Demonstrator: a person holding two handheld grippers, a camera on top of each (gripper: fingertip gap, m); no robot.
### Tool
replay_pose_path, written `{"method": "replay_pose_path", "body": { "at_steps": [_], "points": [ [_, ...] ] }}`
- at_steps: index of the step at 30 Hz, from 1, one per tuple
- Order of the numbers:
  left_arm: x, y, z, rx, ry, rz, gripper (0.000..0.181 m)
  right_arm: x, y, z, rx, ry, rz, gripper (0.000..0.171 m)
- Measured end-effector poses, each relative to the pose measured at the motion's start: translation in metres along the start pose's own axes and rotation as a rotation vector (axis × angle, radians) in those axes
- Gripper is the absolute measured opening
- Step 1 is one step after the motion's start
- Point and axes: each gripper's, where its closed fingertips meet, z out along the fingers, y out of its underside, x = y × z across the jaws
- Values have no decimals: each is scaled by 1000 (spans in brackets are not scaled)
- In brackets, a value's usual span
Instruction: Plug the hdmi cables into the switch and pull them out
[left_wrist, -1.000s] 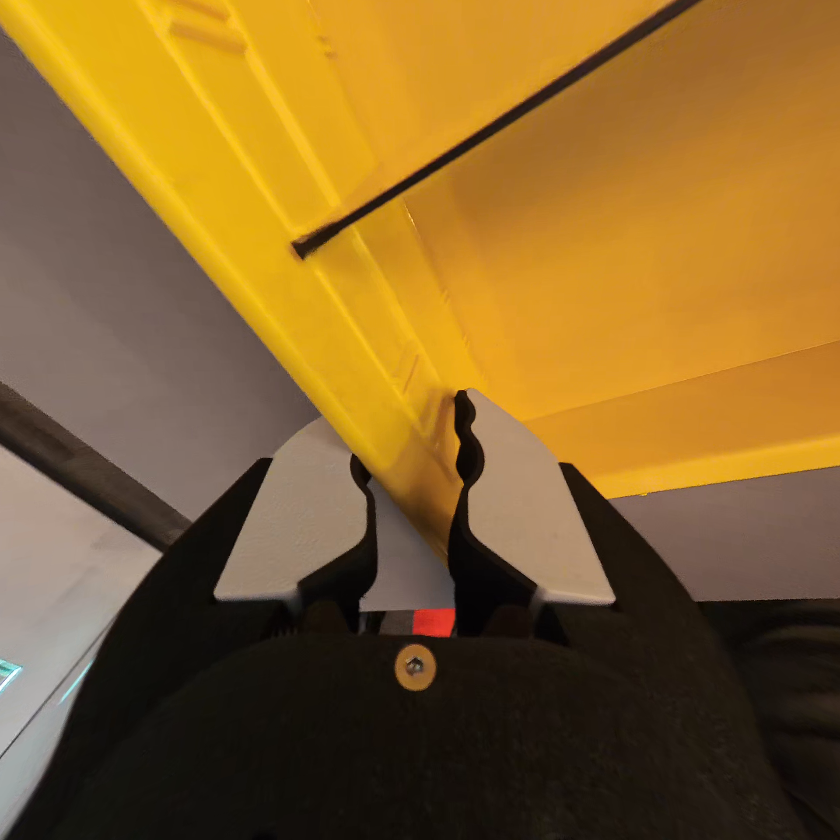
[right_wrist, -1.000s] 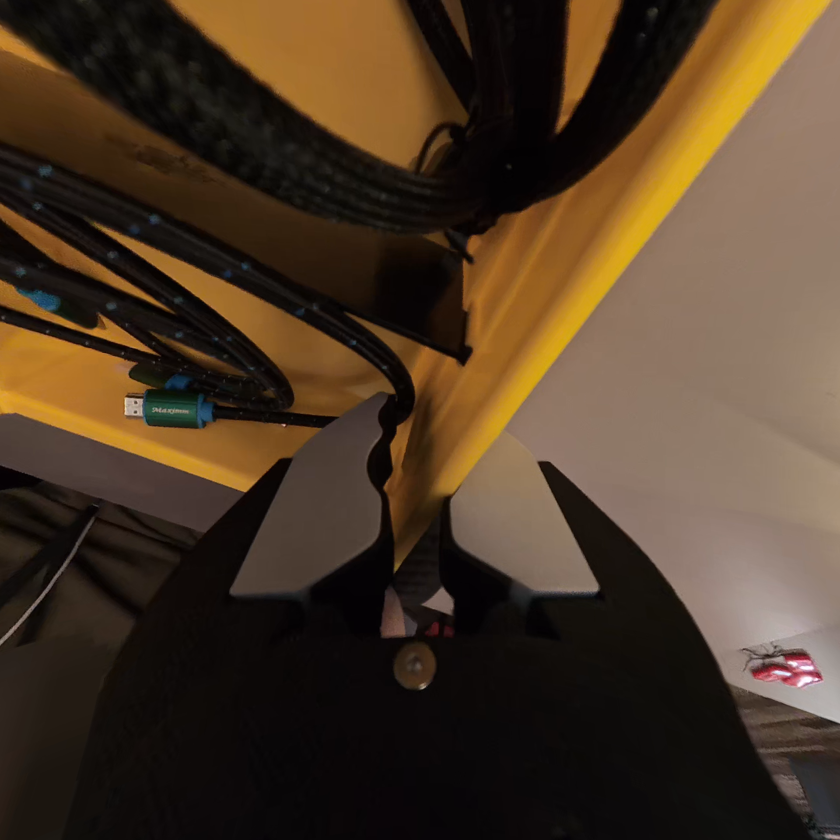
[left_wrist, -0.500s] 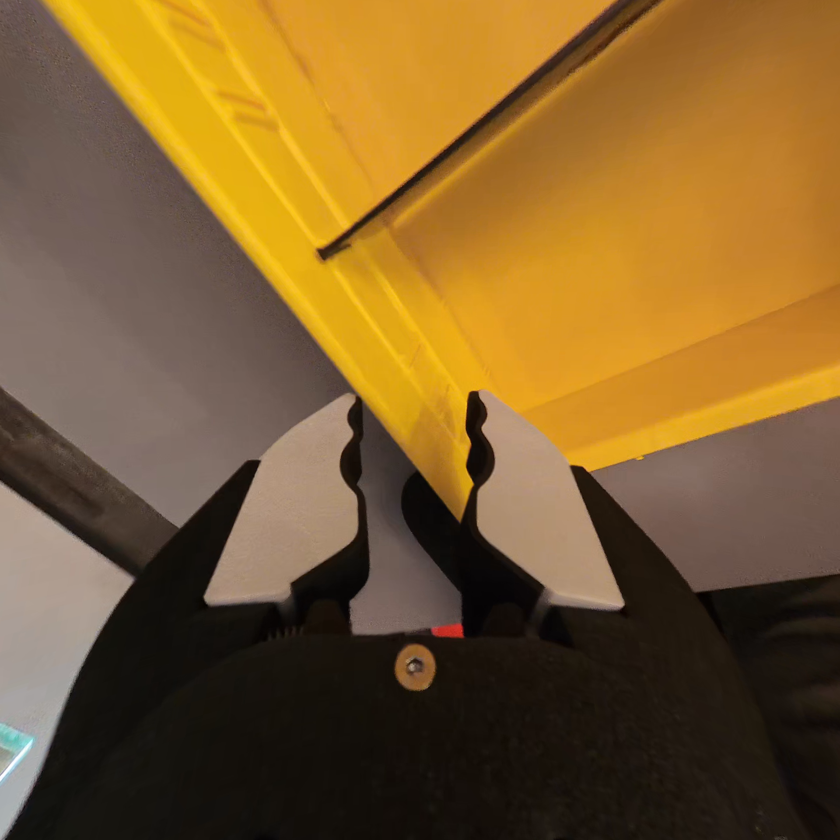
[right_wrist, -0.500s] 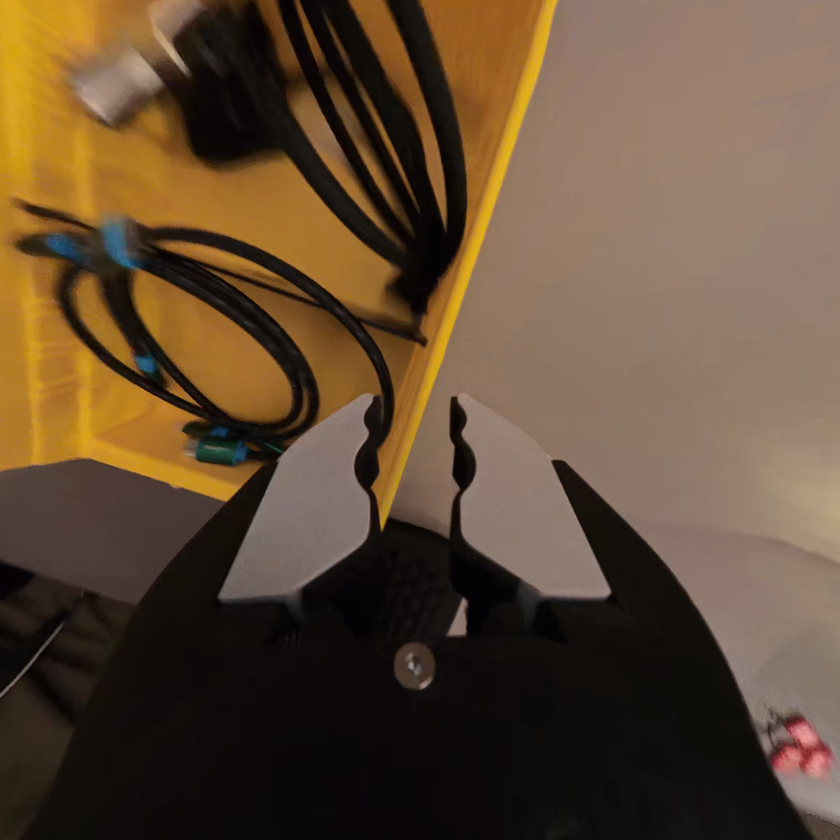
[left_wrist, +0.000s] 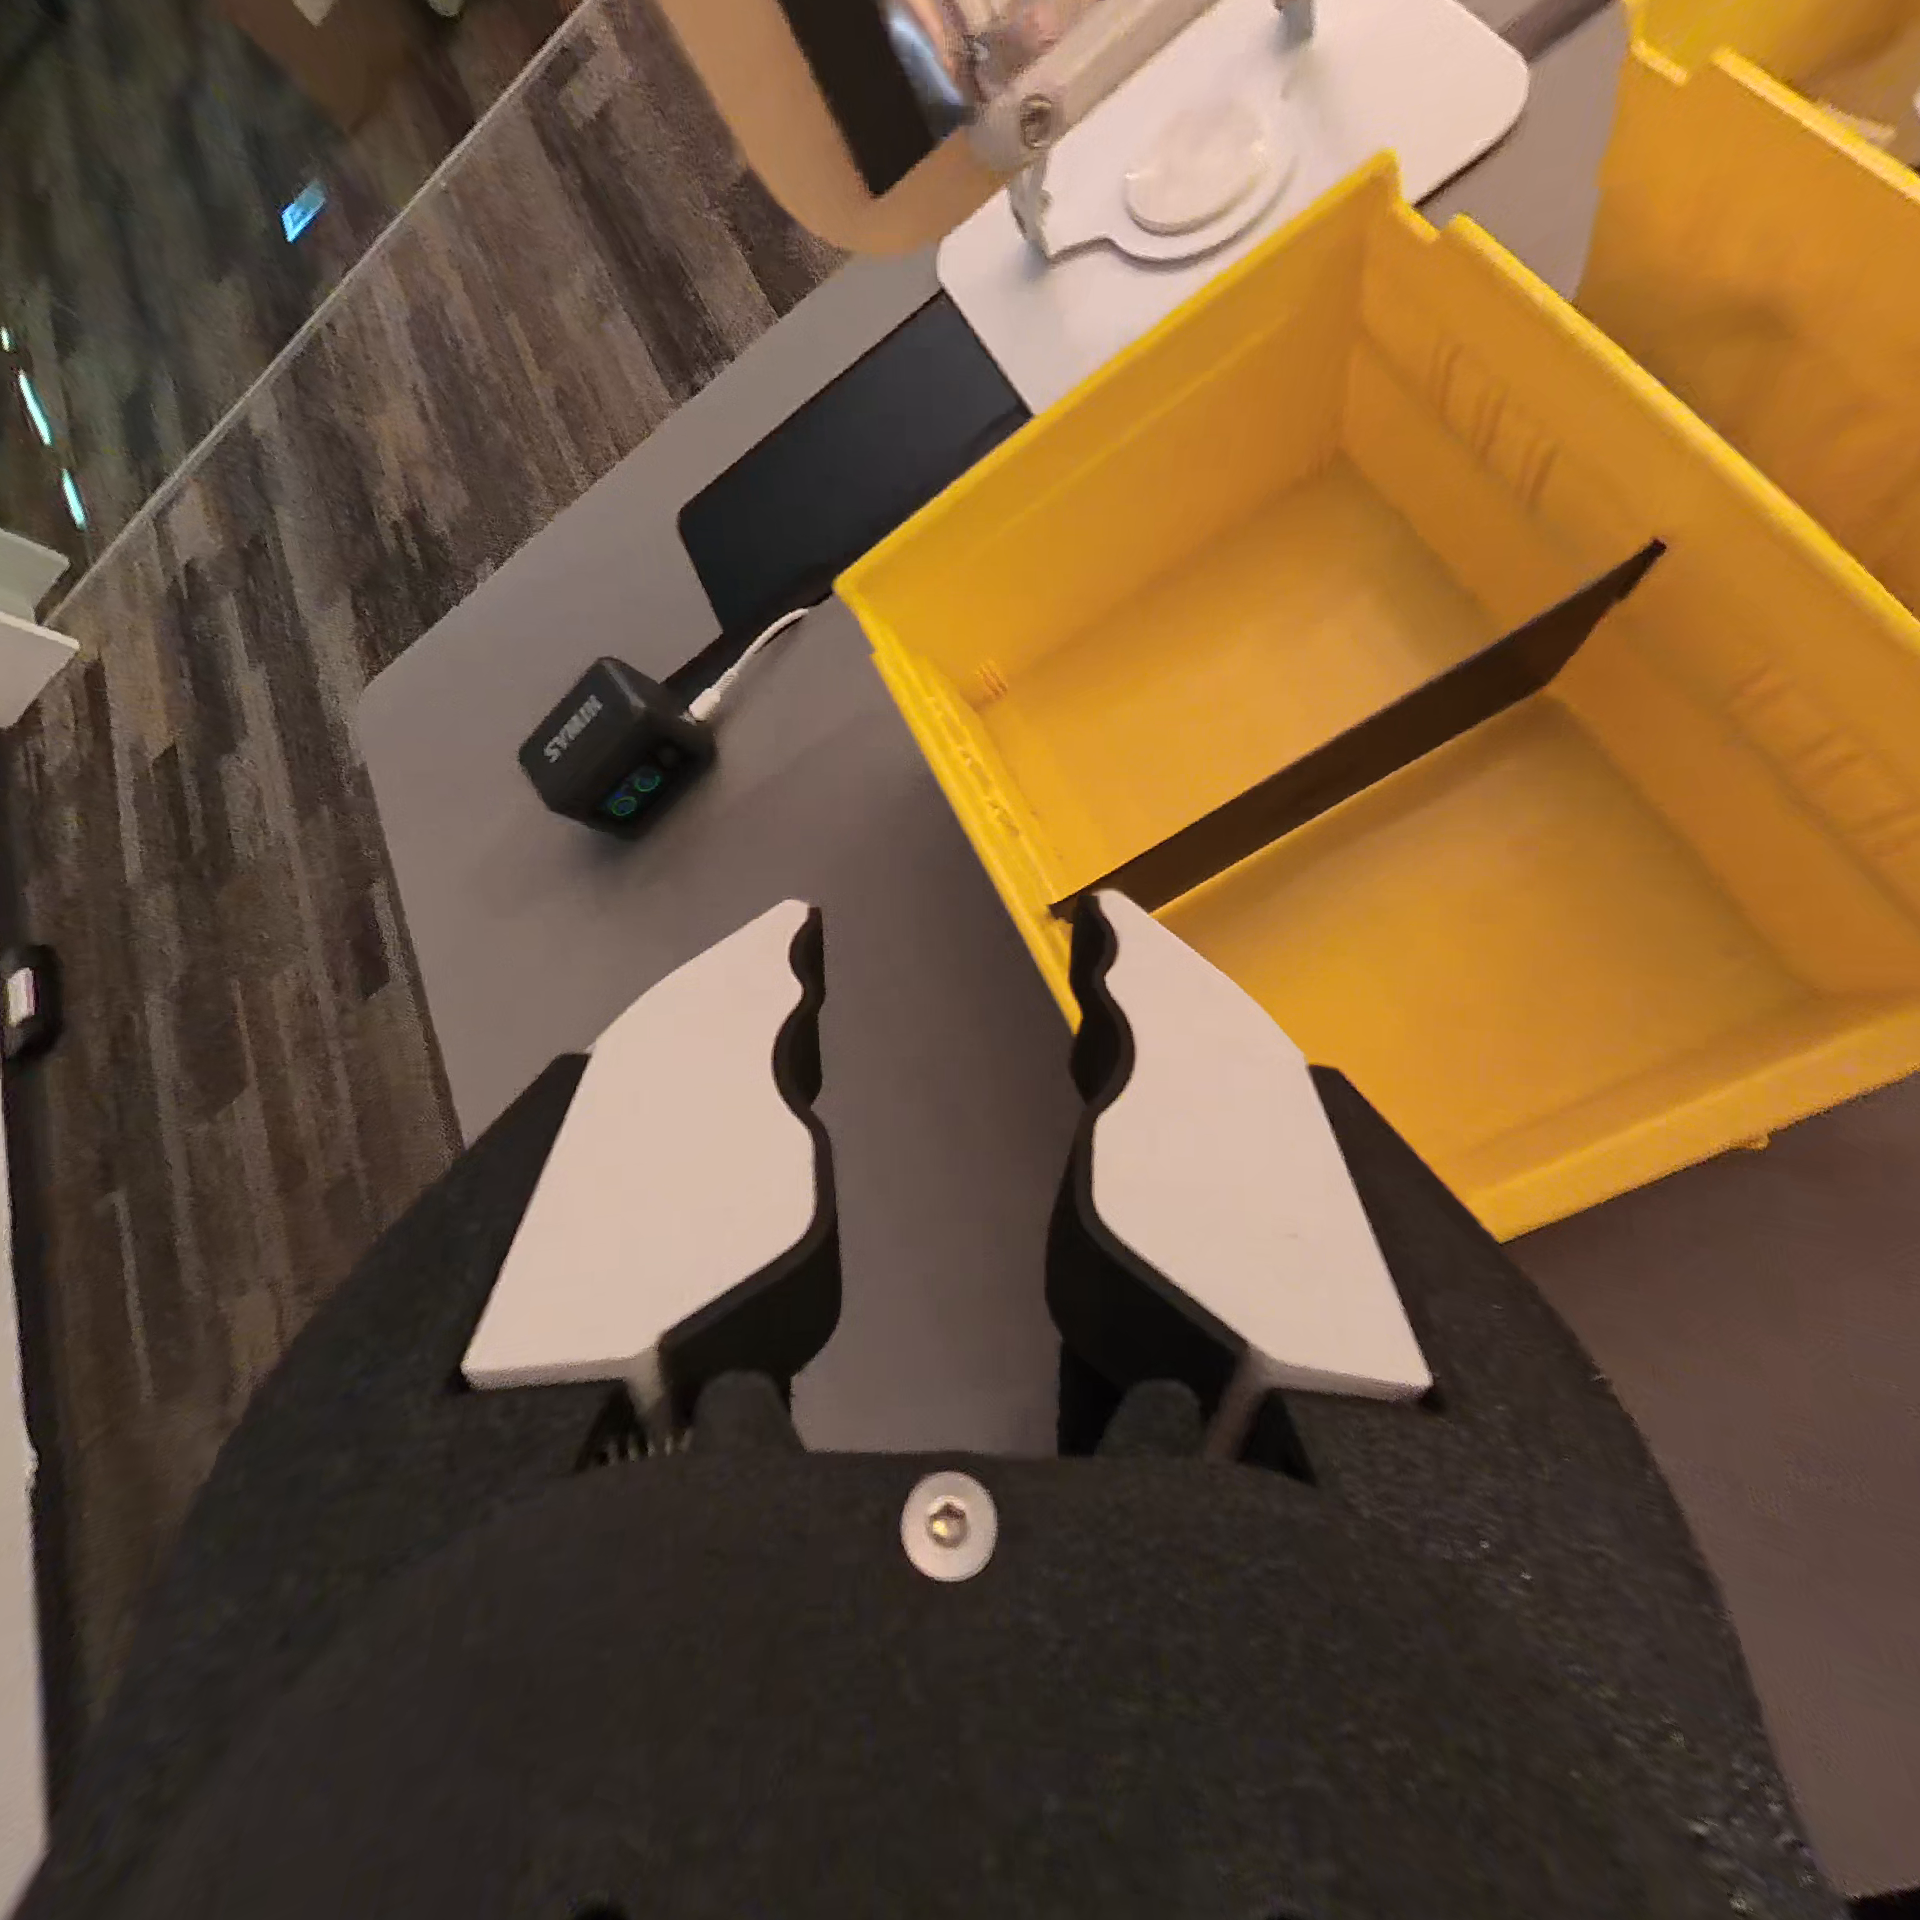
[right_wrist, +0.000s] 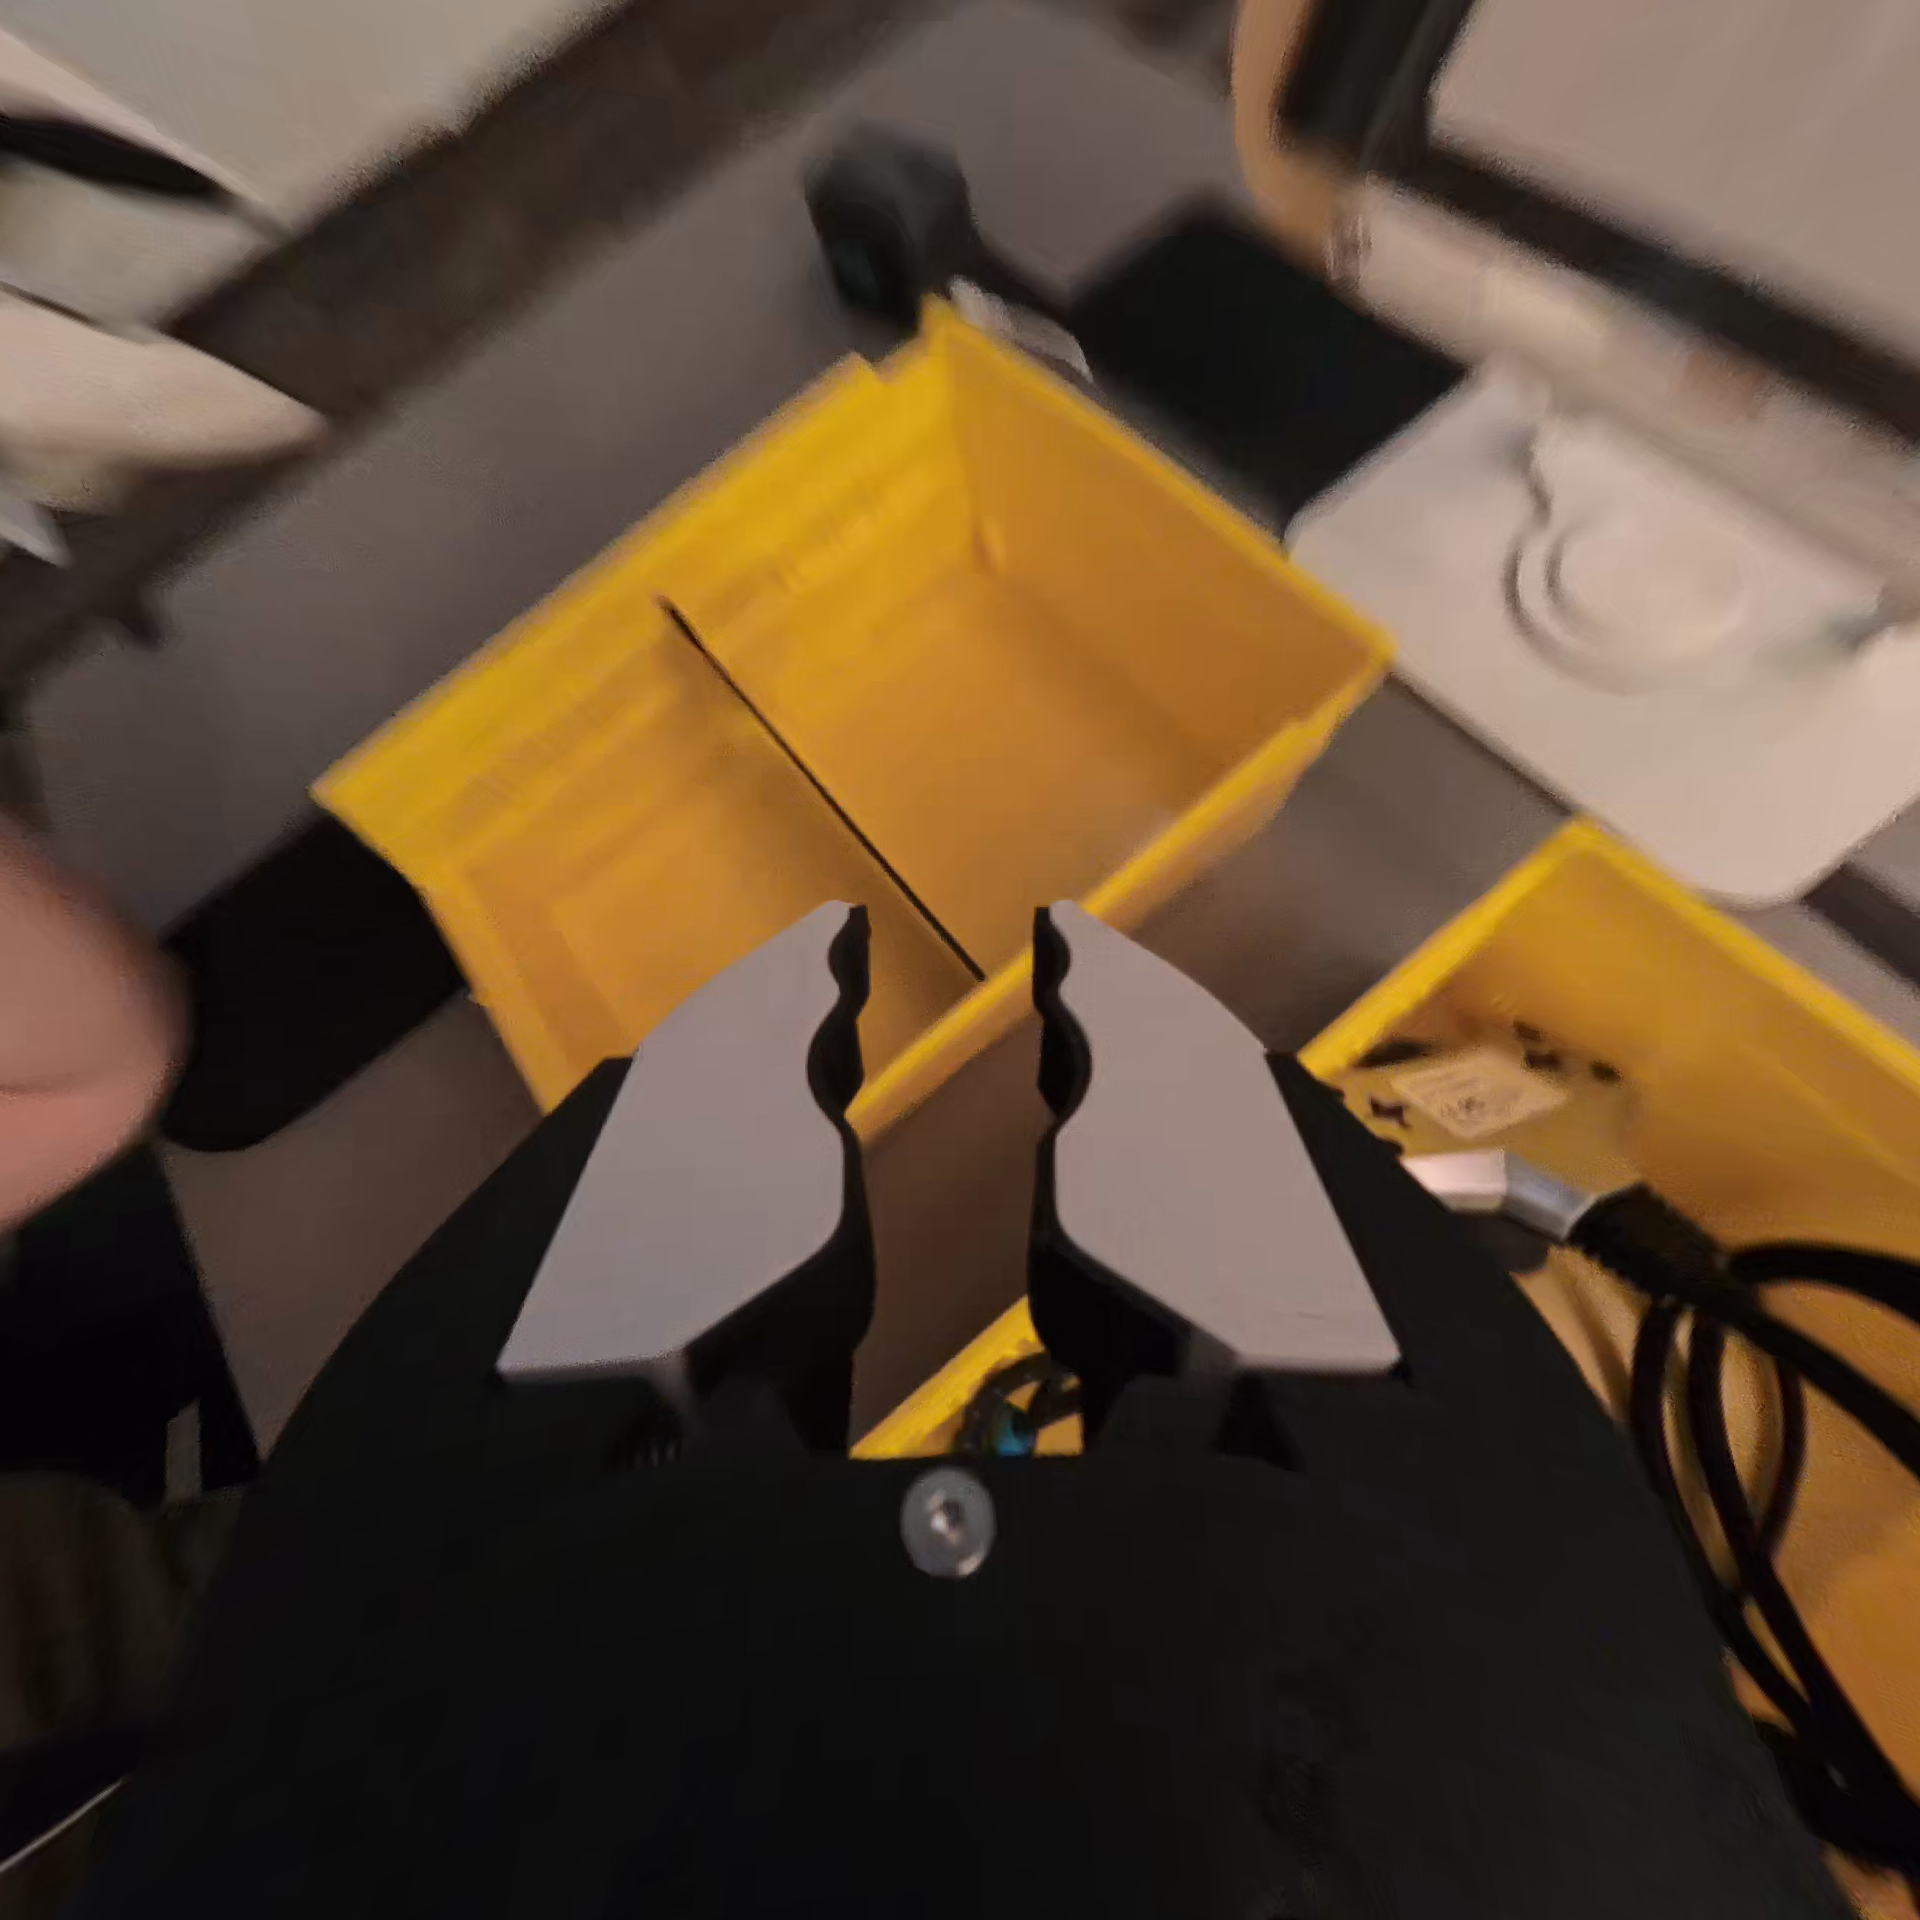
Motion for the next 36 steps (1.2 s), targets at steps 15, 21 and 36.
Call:
{"method": "replay_pose_path", "body": {
  "at_steps": [15, 21, 36],
  "points": [
    [13, -1, -13, 35, 90, 60, 46, 43, 52, 96, -406, 224, 457, 32],
    [17, -7, -15, 63, 101, 79, 44, 57, 62, 114, -534, 286, 479, 12],
    [-13, -61, -78, 502, -3, -112, 49, 3, -1, 119, -615, 74, 434, 6]
  ]
}}
